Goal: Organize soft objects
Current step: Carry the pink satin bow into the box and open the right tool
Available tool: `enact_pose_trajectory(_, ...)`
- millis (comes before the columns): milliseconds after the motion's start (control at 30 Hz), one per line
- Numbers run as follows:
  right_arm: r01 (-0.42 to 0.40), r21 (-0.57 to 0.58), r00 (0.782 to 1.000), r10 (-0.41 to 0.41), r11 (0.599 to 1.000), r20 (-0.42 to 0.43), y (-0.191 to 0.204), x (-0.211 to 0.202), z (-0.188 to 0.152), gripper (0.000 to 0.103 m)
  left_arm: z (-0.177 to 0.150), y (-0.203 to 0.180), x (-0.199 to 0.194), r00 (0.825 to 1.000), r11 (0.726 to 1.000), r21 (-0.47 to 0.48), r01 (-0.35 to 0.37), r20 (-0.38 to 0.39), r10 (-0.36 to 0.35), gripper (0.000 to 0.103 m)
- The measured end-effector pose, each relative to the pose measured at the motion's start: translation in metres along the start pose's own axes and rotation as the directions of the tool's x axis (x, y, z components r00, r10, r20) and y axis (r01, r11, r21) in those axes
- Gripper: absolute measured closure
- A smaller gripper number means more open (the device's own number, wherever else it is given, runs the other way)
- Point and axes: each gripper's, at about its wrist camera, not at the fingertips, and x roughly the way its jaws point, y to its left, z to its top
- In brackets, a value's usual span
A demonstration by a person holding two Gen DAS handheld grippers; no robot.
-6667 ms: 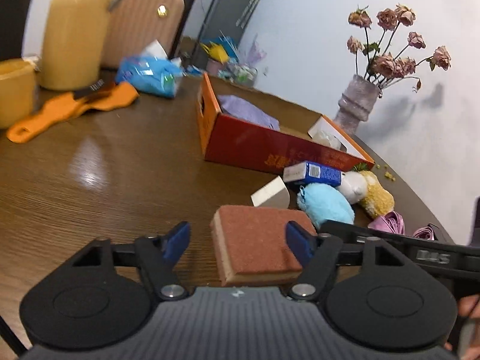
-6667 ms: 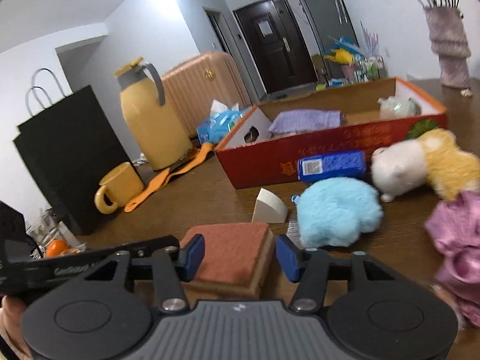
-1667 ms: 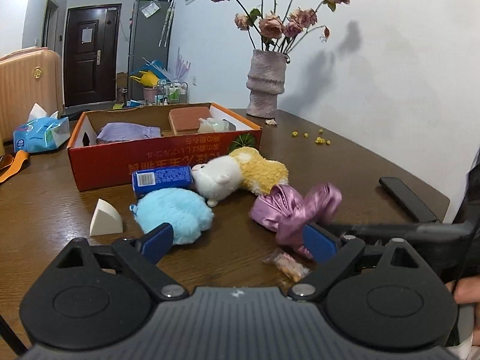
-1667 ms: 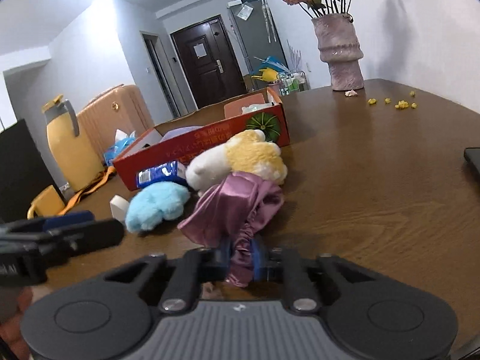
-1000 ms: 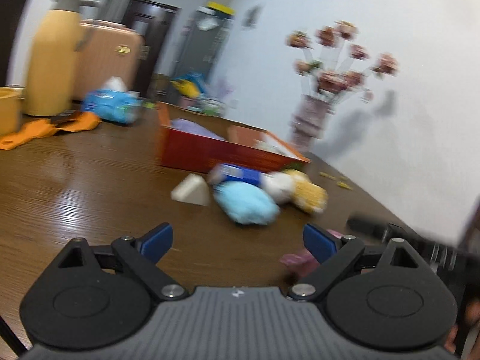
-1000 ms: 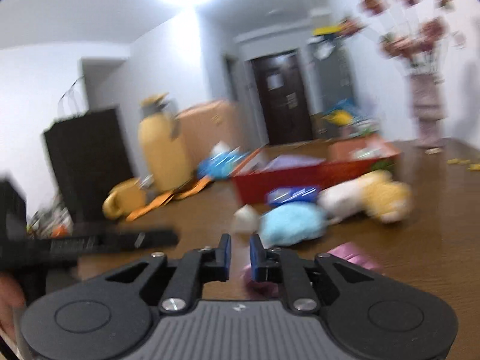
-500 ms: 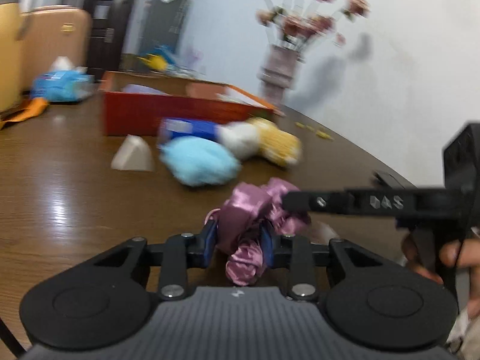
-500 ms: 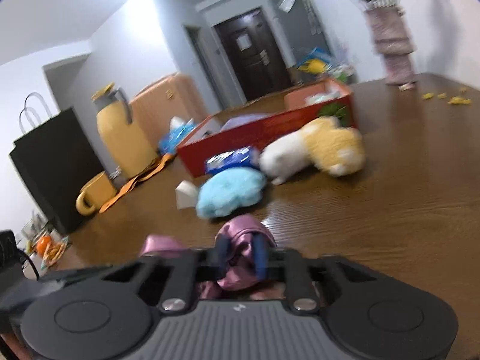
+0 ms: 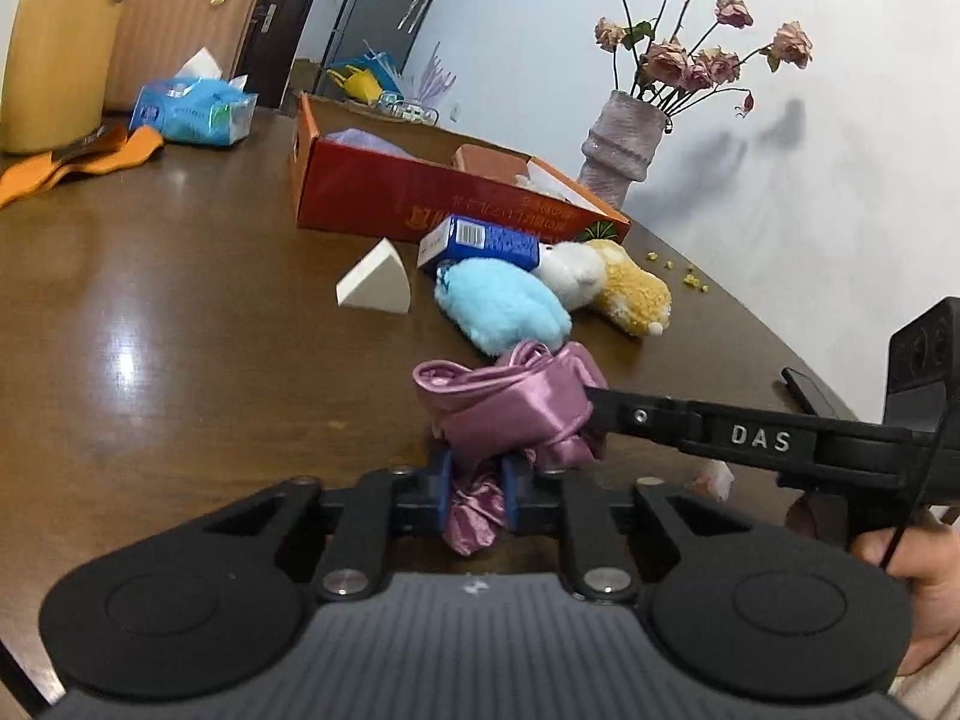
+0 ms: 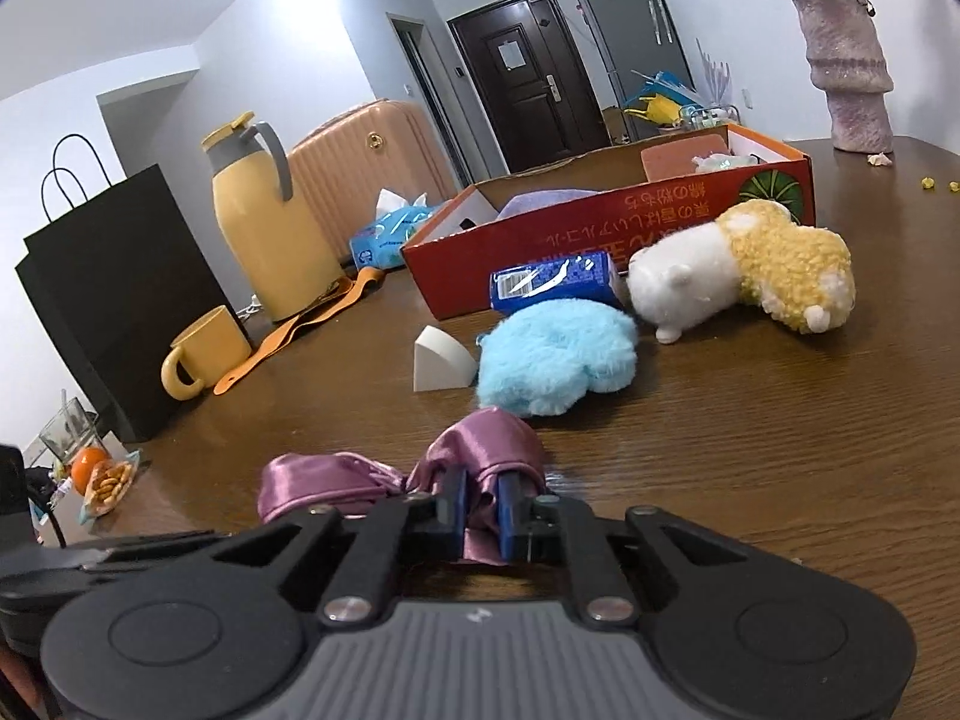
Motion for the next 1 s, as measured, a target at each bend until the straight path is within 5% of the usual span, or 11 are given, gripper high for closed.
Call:
enact_pose_trajectory(167,-0.027,0.018,0.999,0.027,0.999,0.043,0.003,-0.014,0.015,0.098,0.037,-0.005,-0.008,0.996,0.998,0.005,0.066,0.052,-0.066,0.095)
enact_pose_trajectory(333,-0.06,-0.044,0.988,0.066,0.997,0.14,0.007,-0.018,0.092,0.098,0.138,-0.006,0.01,0.983,0.99,0.089,0.112,0.136,-0.123,0.095)
enact_pose_trajectory(433,-0.041,-0.092,0.987,0.055,0.995,0.152,-0.001,0.016,0.168,0.098,0.199,0.001,0.055,0.989,0.991,0.119,0.062,0.128,-0.078,0.096)
enact_pose_trajectory(567,0.003,-0.064,0.998,0.0,0.998,0.057,-0.023,0.103,0.242,0.098,0.251,0.027,0.138,1.0,0.994,0.11,-0.018,0.021,0.016,0.096)
enact_pose_trajectory(767,0.098,-0.075,0.986,-0.107,0.992,-0.131,-0.05,0.227,0.26,0.098,0.254,0.064,0.22,0.977,0.981,0.116,-0.155,-0.129,0.17,0.094)
enact_pose_trajectory(1000,0.098,-0.006,0.956,-0.096,0.995,-0.276,-0.059,0.267,0.229,0.092,0.234,0.083,0.219,0.966,0.953,0.205,-0.225,-0.081,0.245,0.093)
